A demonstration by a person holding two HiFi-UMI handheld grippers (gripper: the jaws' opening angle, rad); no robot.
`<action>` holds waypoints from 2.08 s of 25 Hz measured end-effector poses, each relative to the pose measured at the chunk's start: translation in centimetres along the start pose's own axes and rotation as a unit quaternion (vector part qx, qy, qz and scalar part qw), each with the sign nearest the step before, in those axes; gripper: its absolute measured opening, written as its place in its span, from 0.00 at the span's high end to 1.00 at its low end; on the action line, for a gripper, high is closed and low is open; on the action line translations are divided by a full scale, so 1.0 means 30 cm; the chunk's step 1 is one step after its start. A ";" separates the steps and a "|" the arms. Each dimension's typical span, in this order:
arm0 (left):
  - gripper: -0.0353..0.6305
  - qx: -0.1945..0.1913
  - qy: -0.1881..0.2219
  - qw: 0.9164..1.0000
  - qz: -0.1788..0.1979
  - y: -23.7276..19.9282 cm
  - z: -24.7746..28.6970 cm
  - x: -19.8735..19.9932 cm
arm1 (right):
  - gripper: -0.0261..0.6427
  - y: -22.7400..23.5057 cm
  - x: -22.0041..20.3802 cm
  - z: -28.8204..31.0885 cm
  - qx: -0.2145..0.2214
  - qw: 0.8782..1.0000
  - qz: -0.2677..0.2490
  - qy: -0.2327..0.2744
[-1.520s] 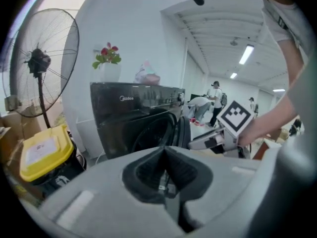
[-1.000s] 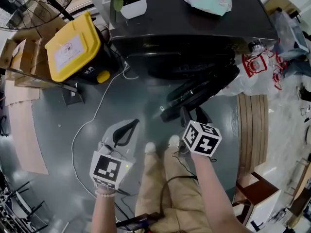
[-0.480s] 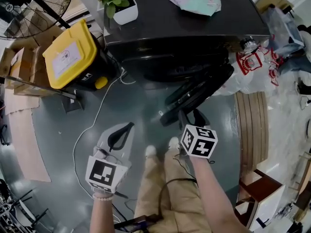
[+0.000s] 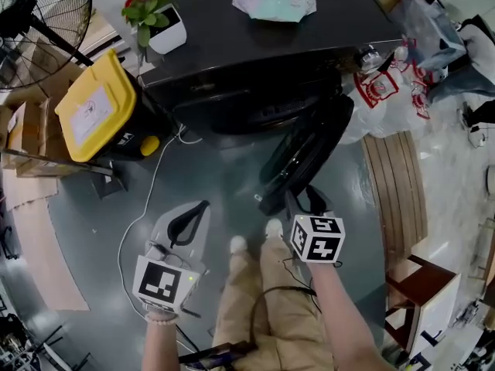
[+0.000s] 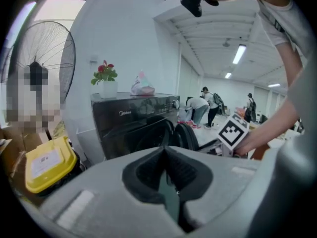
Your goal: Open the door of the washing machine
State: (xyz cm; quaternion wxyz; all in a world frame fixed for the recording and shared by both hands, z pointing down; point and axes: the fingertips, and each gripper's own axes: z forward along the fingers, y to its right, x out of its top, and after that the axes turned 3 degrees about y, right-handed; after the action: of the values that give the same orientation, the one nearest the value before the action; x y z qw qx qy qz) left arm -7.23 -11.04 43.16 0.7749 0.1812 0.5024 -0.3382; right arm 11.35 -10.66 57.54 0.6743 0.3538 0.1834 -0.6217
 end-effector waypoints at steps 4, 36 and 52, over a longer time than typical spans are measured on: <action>0.96 -0.021 0.002 1.000 0.011 0.021 0.018 0.020 | 0.69 0.045 -0.027 -0.052 -0.020 1.000 -0.017 0.000; 0.96 -0.134 0.006 0.991 0.027 0.202 0.243 0.066 | 0.78 0.633 -0.156 -0.373 -0.229 0.973 -0.043 -0.001; 0.96 -0.127 0.014 0.992 0.023 0.211 0.244 0.074 | 0.78 0.763 -0.154 -0.404 -0.256 0.965 -0.052 -0.016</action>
State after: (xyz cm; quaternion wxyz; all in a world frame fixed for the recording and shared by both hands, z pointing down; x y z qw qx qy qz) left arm 2.62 -11.88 43.93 0.7918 0.0972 0.5482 -0.2512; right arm 35.09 0.62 58.15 0.7118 0.1491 0.3439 -0.5940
